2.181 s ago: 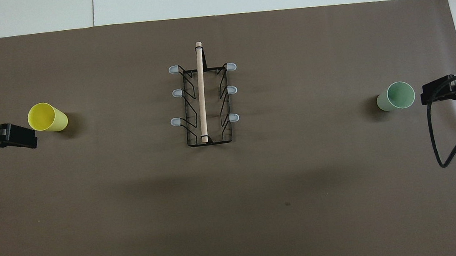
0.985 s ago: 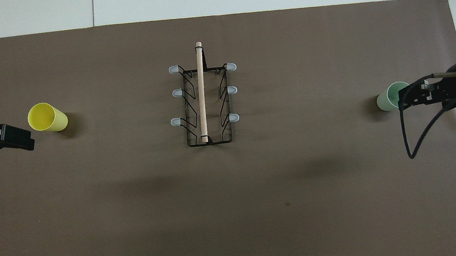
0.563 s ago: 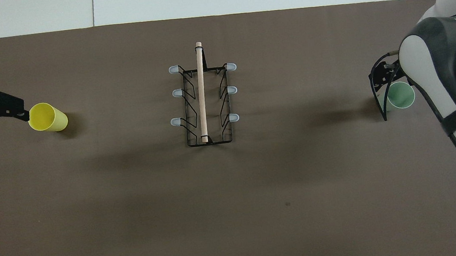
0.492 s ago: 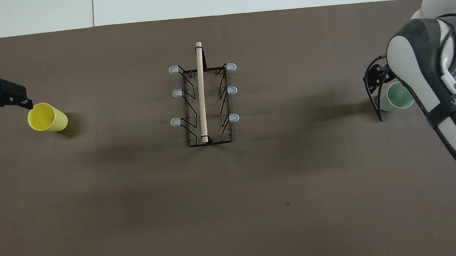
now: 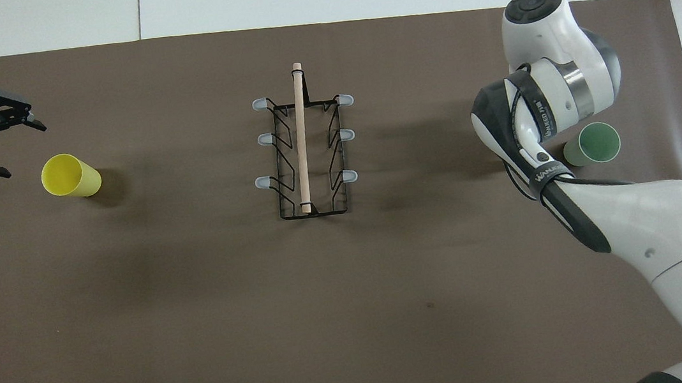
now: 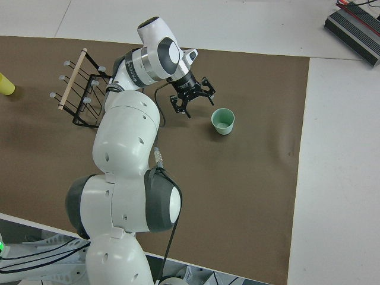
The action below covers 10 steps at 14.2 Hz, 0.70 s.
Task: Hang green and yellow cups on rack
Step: 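Grasp the green cup with the right gripper while the left gripper grasps the yellow cup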
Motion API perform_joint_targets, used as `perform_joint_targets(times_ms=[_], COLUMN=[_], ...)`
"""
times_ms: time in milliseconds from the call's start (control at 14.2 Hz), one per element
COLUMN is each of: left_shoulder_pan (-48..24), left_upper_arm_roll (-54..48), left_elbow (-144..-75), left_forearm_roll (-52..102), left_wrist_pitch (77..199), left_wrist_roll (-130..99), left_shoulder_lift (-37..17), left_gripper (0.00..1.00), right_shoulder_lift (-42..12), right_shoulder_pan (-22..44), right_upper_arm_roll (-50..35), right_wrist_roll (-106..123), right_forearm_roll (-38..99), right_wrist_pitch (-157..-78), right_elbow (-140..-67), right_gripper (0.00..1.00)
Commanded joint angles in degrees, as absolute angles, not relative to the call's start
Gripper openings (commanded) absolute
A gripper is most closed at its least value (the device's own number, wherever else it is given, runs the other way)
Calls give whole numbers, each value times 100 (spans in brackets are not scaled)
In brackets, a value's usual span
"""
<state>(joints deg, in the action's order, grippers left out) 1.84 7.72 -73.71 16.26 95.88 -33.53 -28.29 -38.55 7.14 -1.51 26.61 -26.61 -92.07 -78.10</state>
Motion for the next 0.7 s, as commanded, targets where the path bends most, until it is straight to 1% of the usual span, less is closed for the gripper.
perform_joint_targets(times_ms=[0, 141, 281, 422, 563, 633], left_shoulder_pan=[526, 571, 632, 668, 694, 851], left_upper_arm_roll=[765, 747, 747, 747, 747, 747], left_elbow=[-6663, -6810, -6987, -7189, -7277, -7408], left_forearm_roll=[2046, 2223, 2267, 2303, 2407, 2556], left_wrist_pitch=[9710, 10412, 10738, 10775, 10828, 10828], left_wrist_roll=[-4163, -4701, -5051, -5552, -6071, -6117], left_shoulder_lift=[-3593, -3656, -3744, -3797, -3832, -3841], left_gripper=[100, 100, 100, 100, 100, 100], right_shoulder_lift=[-3630, -3621, -3621, -3612, -3673, -3674], right_shoulder_pan=[694, 703, 782, 914, 949, 967], right_upper_arm_roll=[-438, -667, -738, -738, -738, -738], right_wrist_roll=[3864, 4112, 4375, 4465, 4456, 4421], right_forearm_roll=[-3696, -4427, -5242, -5930, -6326, -6433], right_wrist_pitch=[-9211, -9211, -9220, -9202, -9202, -9176], right_elbow=[-8505, -8884, -9253, -9570, -9676, -9712], right_gripper=[100, 100, 100, 100, 100, 100])
